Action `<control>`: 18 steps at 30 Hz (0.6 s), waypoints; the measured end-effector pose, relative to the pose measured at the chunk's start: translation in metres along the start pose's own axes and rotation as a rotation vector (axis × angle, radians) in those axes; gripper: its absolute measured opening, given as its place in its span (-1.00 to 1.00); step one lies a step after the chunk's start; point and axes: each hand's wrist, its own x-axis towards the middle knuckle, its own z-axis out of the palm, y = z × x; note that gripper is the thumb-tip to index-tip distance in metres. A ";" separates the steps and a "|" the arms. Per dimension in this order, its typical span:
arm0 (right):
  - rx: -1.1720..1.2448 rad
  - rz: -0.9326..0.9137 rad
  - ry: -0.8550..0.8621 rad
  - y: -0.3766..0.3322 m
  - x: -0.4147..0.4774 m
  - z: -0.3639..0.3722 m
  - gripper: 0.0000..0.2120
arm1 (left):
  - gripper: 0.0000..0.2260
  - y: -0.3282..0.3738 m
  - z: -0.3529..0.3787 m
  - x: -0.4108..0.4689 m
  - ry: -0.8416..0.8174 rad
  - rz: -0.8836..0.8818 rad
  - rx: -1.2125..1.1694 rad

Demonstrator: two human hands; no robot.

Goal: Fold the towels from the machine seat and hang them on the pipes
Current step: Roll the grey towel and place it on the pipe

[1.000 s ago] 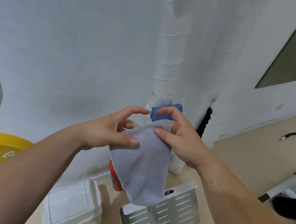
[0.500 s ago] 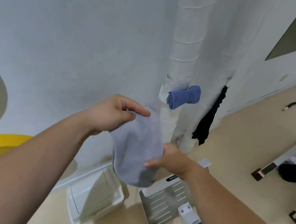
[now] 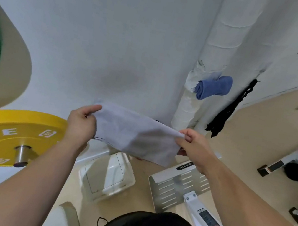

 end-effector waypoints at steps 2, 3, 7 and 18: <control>0.004 -0.031 0.004 -0.003 -0.004 0.011 -0.93 | -0.54 -0.017 -0.001 -0.010 -0.035 0.033 0.014; 0.005 -0.046 -0.002 -0.004 -0.006 0.016 -0.91 | -0.54 -0.025 -0.001 -0.015 -0.059 0.060 0.026; 0.044 -0.077 -0.024 -0.005 -0.014 0.035 -0.84 | -0.52 -0.043 0.006 -0.032 -0.154 0.150 0.121; 0.073 -0.026 0.036 -0.019 -0.023 0.076 -0.77 | -0.17 -0.026 0.031 -0.081 -0.429 0.290 0.119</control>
